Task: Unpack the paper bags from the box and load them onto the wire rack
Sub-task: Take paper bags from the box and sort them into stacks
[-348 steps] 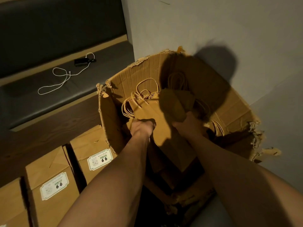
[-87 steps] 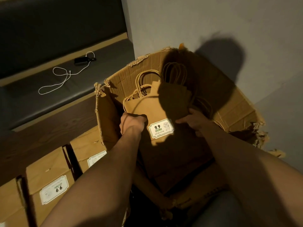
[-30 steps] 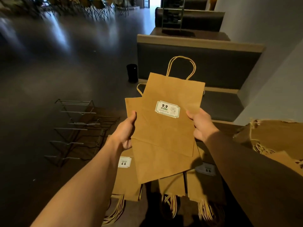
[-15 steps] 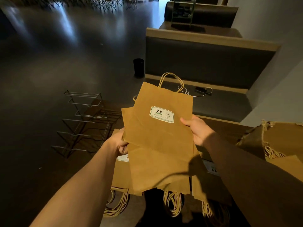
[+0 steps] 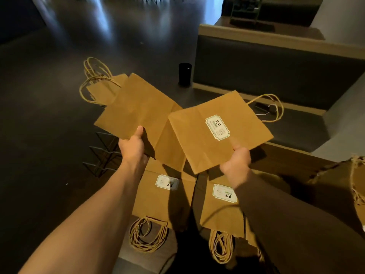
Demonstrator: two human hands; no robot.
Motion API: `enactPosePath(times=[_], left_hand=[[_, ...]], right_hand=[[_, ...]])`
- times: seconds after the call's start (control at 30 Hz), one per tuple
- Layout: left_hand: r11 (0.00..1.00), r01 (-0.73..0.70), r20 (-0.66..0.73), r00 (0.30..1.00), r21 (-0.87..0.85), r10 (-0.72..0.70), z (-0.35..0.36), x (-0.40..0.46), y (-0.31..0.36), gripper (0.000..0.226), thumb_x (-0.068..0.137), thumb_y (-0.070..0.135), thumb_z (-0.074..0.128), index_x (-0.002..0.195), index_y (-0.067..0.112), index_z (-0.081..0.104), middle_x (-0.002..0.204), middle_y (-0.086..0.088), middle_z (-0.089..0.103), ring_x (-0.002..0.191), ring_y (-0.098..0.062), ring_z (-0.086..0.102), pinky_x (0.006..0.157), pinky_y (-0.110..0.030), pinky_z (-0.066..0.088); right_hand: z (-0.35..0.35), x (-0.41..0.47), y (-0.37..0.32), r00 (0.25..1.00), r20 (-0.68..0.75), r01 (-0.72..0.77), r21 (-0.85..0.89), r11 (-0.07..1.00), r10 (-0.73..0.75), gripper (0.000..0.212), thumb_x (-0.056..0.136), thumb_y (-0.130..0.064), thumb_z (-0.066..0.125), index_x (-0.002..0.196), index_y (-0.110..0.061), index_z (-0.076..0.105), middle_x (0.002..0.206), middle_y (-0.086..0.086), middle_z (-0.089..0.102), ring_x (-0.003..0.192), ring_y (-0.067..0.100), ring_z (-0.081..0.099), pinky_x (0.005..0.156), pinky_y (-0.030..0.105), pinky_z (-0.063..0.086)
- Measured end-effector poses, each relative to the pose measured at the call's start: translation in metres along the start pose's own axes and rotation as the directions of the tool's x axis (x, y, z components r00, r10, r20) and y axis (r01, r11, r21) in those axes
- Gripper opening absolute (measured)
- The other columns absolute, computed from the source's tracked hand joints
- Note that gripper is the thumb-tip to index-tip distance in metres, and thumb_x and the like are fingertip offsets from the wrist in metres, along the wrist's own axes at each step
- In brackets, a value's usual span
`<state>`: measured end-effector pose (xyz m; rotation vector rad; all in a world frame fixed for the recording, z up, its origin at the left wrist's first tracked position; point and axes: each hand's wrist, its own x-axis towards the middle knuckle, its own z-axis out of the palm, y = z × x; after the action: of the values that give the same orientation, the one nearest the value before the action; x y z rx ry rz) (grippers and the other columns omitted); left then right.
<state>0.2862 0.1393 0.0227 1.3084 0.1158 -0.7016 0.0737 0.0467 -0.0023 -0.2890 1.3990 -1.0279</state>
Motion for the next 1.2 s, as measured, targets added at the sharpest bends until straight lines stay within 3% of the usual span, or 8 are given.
enactPosePath(times=[0.17, 0.4, 0.5, 0.57, 0.73, 0.87, 1.03, 1.2], left_hand=[[1.0, 0.006, 0.169, 0.986, -0.013, -0.004, 0.005, -0.003, -0.02, 0.037, 0.096, 0.024, 0.066, 0.129, 0.012, 0.054, 0.113, 0.0, 0.068, 0.111, -0.024, 0.066, 0.096, -0.042, 0.053], [0.966, -0.024, 0.211, 0.977, 0.258, -0.032, -0.011, 0.009, -0.024, 0.039, 0.085, 0.015, 0.077, 0.119, 0.014, 0.06, 0.11, -0.012, 0.072, 0.099, -0.032, 0.07, 0.094, -0.056, 0.053], [0.919, -0.014, 0.227, 0.97, 0.393, -0.082, -0.022, 0.012, -0.012, 0.045, 0.084, 0.021, 0.078, 0.124, 0.011, 0.058, 0.094, -0.016, 0.07, 0.079, -0.034, 0.069, 0.077, -0.054, 0.059], [0.883, -0.056, 0.305, 0.947, 0.466, -0.101, -0.029, 0.012, -0.005, 0.047, 0.084, 0.019, 0.078, 0.125, 0.005, 0.06, 0.08, -0.02, 0.067, 0.069, -0.043, 0.066, 0.074, -0.059, 0.057], [0.878, -0.061, 0.476, 0.857, 0.474, -0.197, -0.033, 0.0, -0.002, 0.025, 0.087, 0.005, 0.072, 0.111, 0.011, 0.068, 0.092, -0.002, 0.078, 0.081, -0.019, 0.075, 0.062, -0.028, 0.058], [0.88, -0.062, 0.485, 0.852, 0.471, -0.199, -0.035, -0.005, 0.009, 0.018, 0.088, 0.011, 0.072, 0.105, 0.015, 0.069, 0.091, -0.001, 0.078, 0.072, -0.012, 0.075, 0.053, -0.021, 0.055], [0.86, -0.087, 0.501, 0.84, 0.502, -0.208, -0.035, -0.012, 0.024, 0.012, 0.09, 0.011, 0.069, 0.094, 0.02, 0.062, 0.075, 0.007, 0.076, 0.058, -0.004, 0.071, 0.046, -0.016, 0.051], [0.853, -0.062, 0.466, 0.857, 0.517, -0.22, -0.036, -0.016, 0.023, 0.004, 0.094, 0.019, 0.067, 0.096, 0.019, 0.064, 0.093, 0.001, 0.073, 0.058, -0.003, 0.07, 0.047, -0.015, 0.051]], right_hand=[[0.045, -0.032, 0.03, 0.994, 0.073, -0.072, -0.069, 0.995, 0.078, 0.044, 0.092, 0.002, 0.048, 0.133, -0.013, 0.051, 0.133, 0.018, 0.053, 0.112, 0.038, 0.056, 0.07, 0.03, 0.054], [0.038, -0.028, 0.042, 0.994, -0.079, -0.088, -0.264, 0.96, 0.069, 0.068, 0.083, -0.011, 0.073, 0.141, -0.011, 0.037, 0.136, 0.018, 0.049, 0.123, 0.035, 0.051, 0.1, 0.043, 0.047], [0.021, -0.016, 0.017, 0.921, -0.154, 0.134, -0.737, 0.662, -0.358, 0.106, 0.072, -0.033, 0.083, 0.152, -0.02, 0.015, 0.154, 0.016, 0.023, 0.14, 0.037, 0.027, 0.113, 0.051, 0.029], [0.02, -0.009, -0.003, 0.797, 0.221, 0.43, -0.861, 0.272, -0.563, 0.106, 0.073, -0.048, 0.079, 0.153, -0.029, 0.013, 0.159, 0.01, 0.017, 0.145, 0.034, 0.019, 0.115, 0.051, 0.019], [0.044, -0.01, -0.025, 0.674, 0.714, 0.68, -0.7, -0.22, -0.191, 0.074, 0.076, -0.073, 0.059, 0.139, -0.038, 0.042, 0.139, -0.001, 0.049, 0.134, 0.025, 0.036, 0.107, 0.048, 0.023], [0.048, -0.015, -0.029, 0.628, 0.765, 0.728, -0.642, -0.241, -0.139, 0.032, 0.08, -0.063, 0.063, 0.09, -0.033, 0.06, 0.108, -0.007, 0.055, 0.118, 0.021, 0.042, 0.093, 0.041, 0.026], [0.055, -0.026, -0.038, 0.585, 0.787, 0.798, -0.601, -0.031, -0.195, 0.071, 0.074, -0.058, 0.073, 0.132, -0.035, 0.038, 0.135, -0.006, 0.048, 0.13, 0.019, 0.039, 0.108, 0.044, 0.026], [0.061, -0.019, -0.038, 0.693, 0.714, 0.721, -0.686, 0.099, -0.101, 0.068, 0.066, -0.051, 0.081, 0.123, -0.029, 0.053, 0.125, -0.003, 0.058, 0.116, 0.022, 0.054, 0.1, 0.047, 0.045]])
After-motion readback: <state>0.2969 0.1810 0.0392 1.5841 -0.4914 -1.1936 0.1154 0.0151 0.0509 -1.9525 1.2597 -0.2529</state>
